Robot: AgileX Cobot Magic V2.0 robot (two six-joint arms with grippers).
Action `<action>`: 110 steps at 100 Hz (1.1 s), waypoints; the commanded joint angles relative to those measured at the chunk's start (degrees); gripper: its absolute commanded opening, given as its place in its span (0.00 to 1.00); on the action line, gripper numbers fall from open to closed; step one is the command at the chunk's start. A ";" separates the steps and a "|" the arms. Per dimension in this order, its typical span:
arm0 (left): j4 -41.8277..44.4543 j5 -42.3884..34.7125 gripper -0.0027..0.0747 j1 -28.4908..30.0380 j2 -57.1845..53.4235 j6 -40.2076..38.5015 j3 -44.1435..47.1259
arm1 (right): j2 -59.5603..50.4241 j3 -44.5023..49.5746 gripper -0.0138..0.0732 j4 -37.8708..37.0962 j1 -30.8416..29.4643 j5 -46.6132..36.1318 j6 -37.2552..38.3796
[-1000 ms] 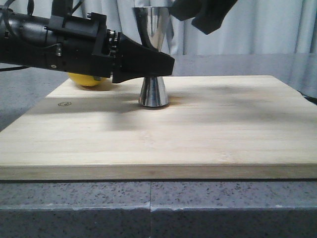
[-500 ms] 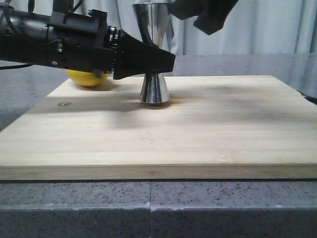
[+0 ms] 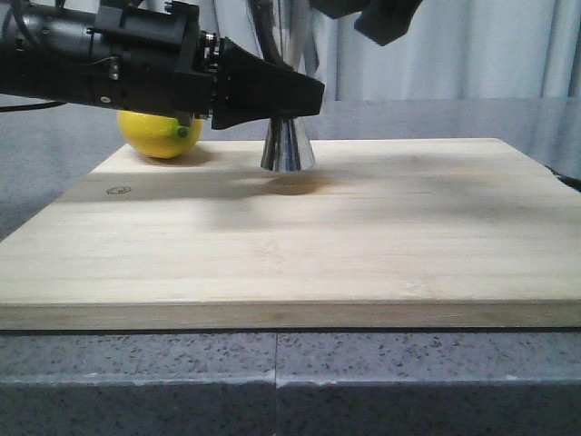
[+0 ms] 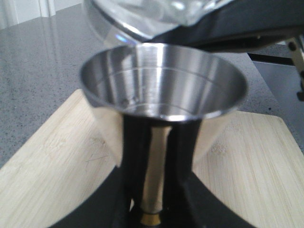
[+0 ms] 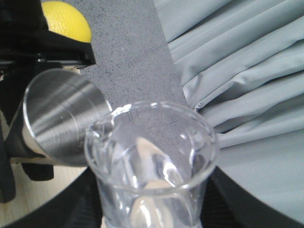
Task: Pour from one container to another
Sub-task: 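Tilt the beaker with the right gripper, pouring liquid into the jigger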
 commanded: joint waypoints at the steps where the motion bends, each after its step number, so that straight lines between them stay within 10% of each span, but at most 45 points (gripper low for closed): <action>1: -1.90 6.53 0.12 -1.62 -2.31 -0.50 -2.32 | -2.07 -2.44 0.47 -1.13 0.05 -3.93 -0.13; 110: -3.11 6.43 0.12 -2.45 -2.31 -0.61 -2.45 | -2.07 -2.44 0.47 -13.58 0.05 -3.45 -0.13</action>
